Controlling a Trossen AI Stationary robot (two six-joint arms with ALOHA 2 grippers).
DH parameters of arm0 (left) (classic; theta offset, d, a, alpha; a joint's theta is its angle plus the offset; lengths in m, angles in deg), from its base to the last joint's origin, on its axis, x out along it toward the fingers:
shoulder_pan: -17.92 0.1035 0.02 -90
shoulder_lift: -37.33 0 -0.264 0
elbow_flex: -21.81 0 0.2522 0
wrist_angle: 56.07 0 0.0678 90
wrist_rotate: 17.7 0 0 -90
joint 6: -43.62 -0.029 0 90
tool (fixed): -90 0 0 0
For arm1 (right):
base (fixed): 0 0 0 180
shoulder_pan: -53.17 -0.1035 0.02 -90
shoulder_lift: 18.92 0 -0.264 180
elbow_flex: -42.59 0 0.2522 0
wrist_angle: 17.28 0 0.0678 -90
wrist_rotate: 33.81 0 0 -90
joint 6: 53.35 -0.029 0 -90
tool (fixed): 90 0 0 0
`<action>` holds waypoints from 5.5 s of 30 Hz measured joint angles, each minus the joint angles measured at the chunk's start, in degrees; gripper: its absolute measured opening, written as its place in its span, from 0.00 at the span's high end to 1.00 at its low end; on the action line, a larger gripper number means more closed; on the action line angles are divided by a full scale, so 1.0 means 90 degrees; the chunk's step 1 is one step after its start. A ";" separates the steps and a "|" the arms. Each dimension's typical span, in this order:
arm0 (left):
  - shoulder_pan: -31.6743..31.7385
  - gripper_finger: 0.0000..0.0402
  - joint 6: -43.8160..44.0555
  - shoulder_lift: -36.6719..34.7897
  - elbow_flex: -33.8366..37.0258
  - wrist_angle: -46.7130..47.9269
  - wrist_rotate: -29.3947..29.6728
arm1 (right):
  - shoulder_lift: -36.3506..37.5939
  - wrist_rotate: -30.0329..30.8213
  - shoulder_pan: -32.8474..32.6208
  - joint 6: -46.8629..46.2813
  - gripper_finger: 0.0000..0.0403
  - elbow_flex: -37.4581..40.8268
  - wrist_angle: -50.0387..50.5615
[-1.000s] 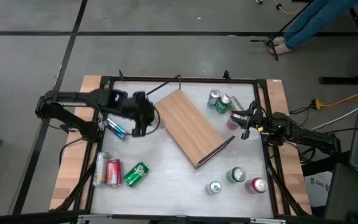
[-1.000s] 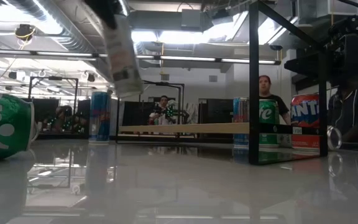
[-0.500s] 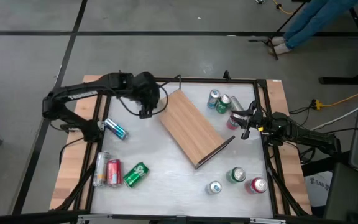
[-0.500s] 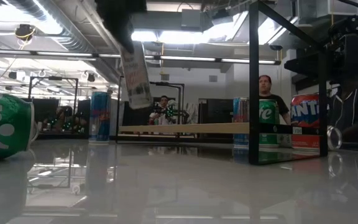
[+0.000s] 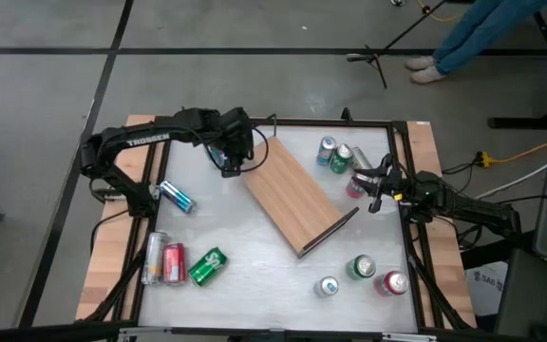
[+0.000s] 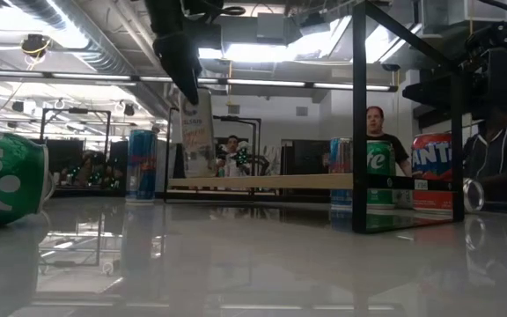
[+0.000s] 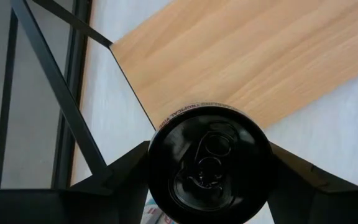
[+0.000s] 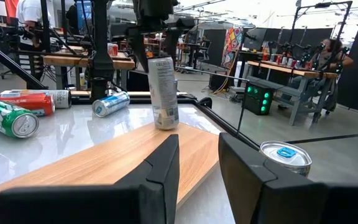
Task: Place canned beverage on shelf
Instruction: Put the middle white yellow soda can on the shelf, then put the top white yellow soda can on the shelf aligned with the other white yellow soda can
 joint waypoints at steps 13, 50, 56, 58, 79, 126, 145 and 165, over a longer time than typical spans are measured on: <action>-0.0002 0.32 -0.0002 0.0015 0.0008 0.0009 0.0015 | 0.0000 0.0000 0.0000 0.0002 0.74 -0.0002 0.0001; -0.0002 0.31 0.0003 0.0032 0.0034 -0.0385 0.0219 | -0.0001 0.0000 0.0000 0.0000 0.74 -0.0002 0.0002; -0.0002 0.31 0.0003 0.0032 0.0034 -0.0396 0.0217 | -0.0002 0.0000 0.0000 -0.0001 0.74 -0.0002 0.0001; -0.0002 0.30 0.0003 0.0032 0.0034 -0.0400 0.0219 | 0.0000 0.0002 0.0000 0.0002 0.74 0.0000 0.0001; -0.0004 0.15 0.0174 0.0026 0.0029 -0.0426 0.1186 | -0.0001 0.0000 0.0000 0.0000 0.74 -0.0002 0.0003; -0.1459 0.16 0.2052 -0.0962 0.0019 0.0678 0.1186 | 0.0000 0.0034 0.0002 -0.0647 0.48 -0.0002 -0.0998; -0.1794 0.16 0.2524 -0.0962 0.0019 0.0201 0.1191 | -0.0198 0.1953 0.0002 -0.1932 0.29 -0.1587 0.0806; -0.1656 0.16 0.2512 -0.0962 0.0022 0.0046 0.1191 | -0.3806 0.3329 0.0462 -0.2765 0.29 -0.5151 0.4885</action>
